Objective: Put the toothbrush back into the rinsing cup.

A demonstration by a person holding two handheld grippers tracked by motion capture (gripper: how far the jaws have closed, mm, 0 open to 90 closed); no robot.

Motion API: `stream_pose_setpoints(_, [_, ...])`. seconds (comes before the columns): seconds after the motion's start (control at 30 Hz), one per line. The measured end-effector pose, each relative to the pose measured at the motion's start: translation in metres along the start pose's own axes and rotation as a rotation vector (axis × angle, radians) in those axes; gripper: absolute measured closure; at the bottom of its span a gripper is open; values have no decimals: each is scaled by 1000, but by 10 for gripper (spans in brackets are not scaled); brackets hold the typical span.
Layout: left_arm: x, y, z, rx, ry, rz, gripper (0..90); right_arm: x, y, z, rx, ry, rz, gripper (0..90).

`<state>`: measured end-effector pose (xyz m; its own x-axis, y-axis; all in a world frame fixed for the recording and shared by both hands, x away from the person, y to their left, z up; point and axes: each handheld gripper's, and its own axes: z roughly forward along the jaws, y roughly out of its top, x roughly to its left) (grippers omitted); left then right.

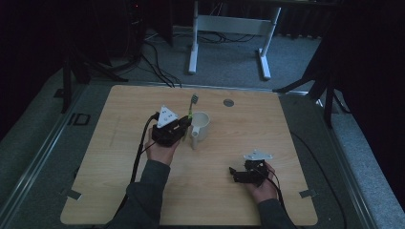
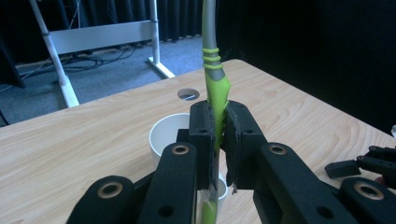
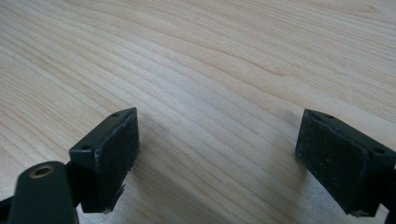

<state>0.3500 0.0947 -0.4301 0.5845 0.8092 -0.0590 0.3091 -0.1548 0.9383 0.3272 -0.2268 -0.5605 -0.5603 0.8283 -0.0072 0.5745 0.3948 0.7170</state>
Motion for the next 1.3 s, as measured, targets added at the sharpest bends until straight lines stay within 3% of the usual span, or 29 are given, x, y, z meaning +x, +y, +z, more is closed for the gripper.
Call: stream_pose_setpoints(1.3, [2,2,3,-108,-53,-52,819,0,1,1,0,3,-1,133])
